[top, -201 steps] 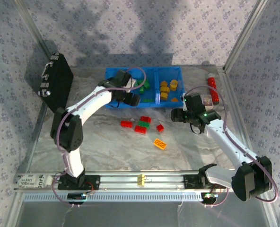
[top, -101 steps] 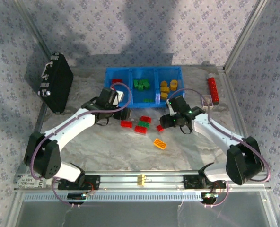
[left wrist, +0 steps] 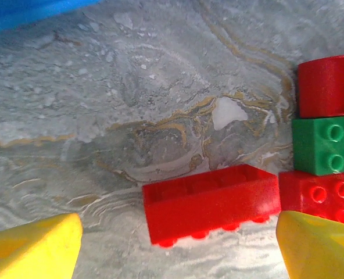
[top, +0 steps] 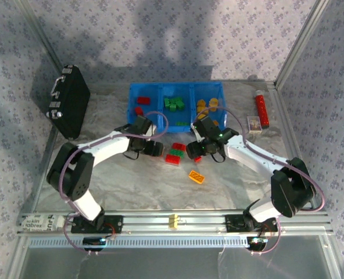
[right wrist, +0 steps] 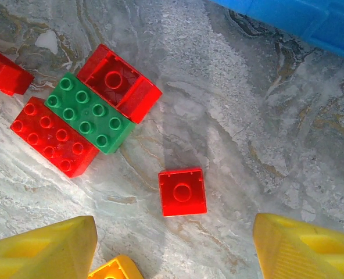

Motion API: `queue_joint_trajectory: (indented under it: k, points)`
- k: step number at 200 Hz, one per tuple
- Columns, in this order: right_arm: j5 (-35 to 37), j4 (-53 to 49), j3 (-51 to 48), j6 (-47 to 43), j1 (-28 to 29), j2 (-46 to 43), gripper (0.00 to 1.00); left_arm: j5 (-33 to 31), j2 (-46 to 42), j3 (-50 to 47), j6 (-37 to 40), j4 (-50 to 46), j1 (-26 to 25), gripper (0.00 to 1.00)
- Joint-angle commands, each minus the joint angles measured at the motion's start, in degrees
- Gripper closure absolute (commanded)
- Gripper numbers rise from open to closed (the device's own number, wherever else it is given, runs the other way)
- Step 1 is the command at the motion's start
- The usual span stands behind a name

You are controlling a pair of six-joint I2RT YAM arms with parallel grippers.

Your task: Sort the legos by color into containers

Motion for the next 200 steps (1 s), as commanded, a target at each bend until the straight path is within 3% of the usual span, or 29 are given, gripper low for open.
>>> queue_joint_trajectory:
  k: [1,78,123,145,177,200]
  points:
    - [1.54,-1.74,0.4,-0.16,-0.18,-1.05,0.27,-1.14,1.18,3.22,-1.52,-2.1,-2.22,0.13]
    - [1.25,-0.73,-1.78,0.16,-1.6,-2.75,0.27,-7.1,6.47,7.37,-3.4,-6.53,-5.09,0.14]
    - [0.81,0.04,-3.14,0.18,-2.91,-3.93,0.27,-7.13,8.57,8.69,-3.71,-7.73,-6.13,0.19]
    - [0.75,0.13,-3.49,0.2,-3.26,-4.39,0.27,-7.28,9.34,9.18,-3.83,-8.3,-6.37,0.27]
    - [0.73,0.55,-4.43,0.33,-3.76,-5.62,0.28,-8.5,8.12,9.17,-3.7,-8.46,-6.4,0.48]
    - [0.48,0.74,-5.07,0.44,-4.09,-6.15,0.28,-9.81,6.38,9.99,-2.92,-9.03,-5.92,0.53]
